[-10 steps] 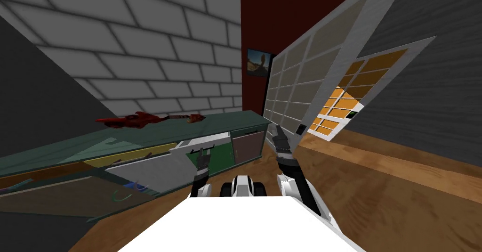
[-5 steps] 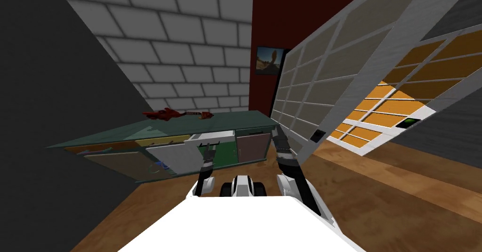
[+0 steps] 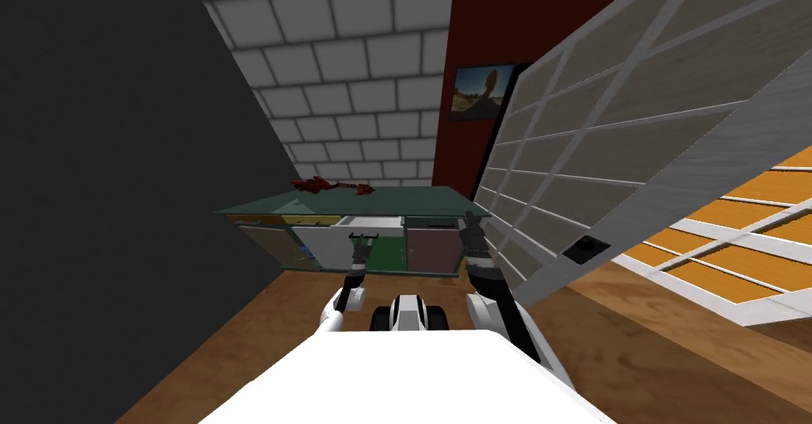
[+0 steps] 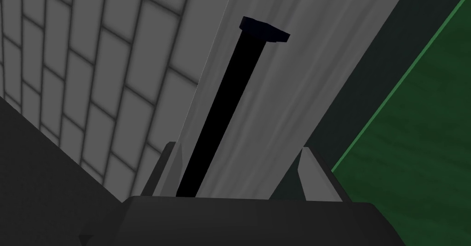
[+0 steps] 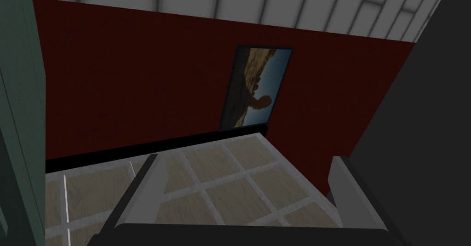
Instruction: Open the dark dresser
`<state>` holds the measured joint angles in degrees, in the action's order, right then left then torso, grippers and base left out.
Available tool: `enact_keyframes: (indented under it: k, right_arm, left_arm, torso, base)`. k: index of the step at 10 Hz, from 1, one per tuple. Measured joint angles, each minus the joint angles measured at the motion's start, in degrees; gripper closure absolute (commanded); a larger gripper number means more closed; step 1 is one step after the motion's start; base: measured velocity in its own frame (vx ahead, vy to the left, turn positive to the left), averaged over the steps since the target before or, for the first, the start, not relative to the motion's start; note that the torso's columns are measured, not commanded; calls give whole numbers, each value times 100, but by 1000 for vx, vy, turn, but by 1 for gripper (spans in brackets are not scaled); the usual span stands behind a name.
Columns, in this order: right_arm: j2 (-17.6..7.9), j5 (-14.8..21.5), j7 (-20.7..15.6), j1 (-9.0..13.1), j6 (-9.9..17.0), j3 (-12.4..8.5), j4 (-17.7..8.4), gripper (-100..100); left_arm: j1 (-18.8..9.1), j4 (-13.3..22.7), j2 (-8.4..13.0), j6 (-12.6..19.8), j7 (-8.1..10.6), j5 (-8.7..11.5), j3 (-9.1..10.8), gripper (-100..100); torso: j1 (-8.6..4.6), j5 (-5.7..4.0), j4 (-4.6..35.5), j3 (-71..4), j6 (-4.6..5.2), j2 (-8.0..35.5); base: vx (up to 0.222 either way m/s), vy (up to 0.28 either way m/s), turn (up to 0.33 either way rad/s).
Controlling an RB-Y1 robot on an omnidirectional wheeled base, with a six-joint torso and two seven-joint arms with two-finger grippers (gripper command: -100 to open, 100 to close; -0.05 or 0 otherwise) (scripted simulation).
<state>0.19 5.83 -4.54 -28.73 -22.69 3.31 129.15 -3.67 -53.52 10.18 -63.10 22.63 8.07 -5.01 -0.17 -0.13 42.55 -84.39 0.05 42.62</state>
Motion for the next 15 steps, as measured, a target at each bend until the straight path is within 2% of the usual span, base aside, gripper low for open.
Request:
enact_keyframes:
  k: [2, 3, 4, 5, 6, 8, 11, 12, 13, 15]
  right_arm:
    - [0, 0, 0, 0, 0, 0, 0, 0]
    - [0, 0, 0, 0, 0, 0, 0, 0]
    - [0, 0, 0, 1, 0, 1, 0, 0]
    - [0, 0, 0, 2, 0, 1, 0, 0]
    - [0, 0, 0, 3, 0, 1, 0, 0]
    - [0, 0, 0, 3, 0, 1, 0, 0]
    - [-1, 0, 0, 1, 0, 1, 0, 0]
    - [0, 0, 0, 2, 0, 1, 0, 0]
    - [0, 0, 0, 2, 0, 1, 0, 0]
    - [-1, 0, 0, 1, 0, 0, 0, 0]
  left_arm:
    - [-344, 296, 116, 61, 168, -84, -193, 100]
    - [-397, 261, 159, 145, 235, -122, -276, 100]
    - [-386, 259, 164, 177, 246, -125, -284, -100]
    - [-502, 384, 174, 181, 256, -128, -243, -100]
    - [-729, 659, 202, 147, 294, -129, -174, -100]
    - [-1101, 983, 325, 281, 413, -129, -20, -100]
    - [-1503, 1436, 435, 328, 538, -140, 133, -100]
    - [-1706, 1692, 489, 309, 599, -140, 204, -100]
    - [-1740, 1603, 542, 461, 636, -143, 280, -100]
    - [-1941, 1845, 532, 481, 638, -144, 331, -100]
  torso:
    - [5, -3, 8, 0, -9, 1]
    - [11, -7, 20, 4, -18, 9]
    - [18, 2, 10, 4, -7, 4]
    - [16, 9, -7, 1, -2, -2]
    - [17, 12, -15, 0, -4, -4]
    - [11, 3, -1, -3, -11, -8]
    - [8, -9, 25, 5, -19, 5]
    - [7, -10, 30, 15, -22, 22]
    - [-1, -17, 49, 28, -20, 44]
    - [-4, -20, 53, 30, -16, 43]
  base:
    - [-36, -63, 309]
    - [-7, -26, 54]
    - [-40, -13, -67]
    - [-111, -15, -91]
    - [-136, -12, -91]
    - [-125, -22, -97]
    - [-79, -22, -58]
    - [-103, -38, -88]
    - [-79, -15, -18]
    - [-39, -2, -30]
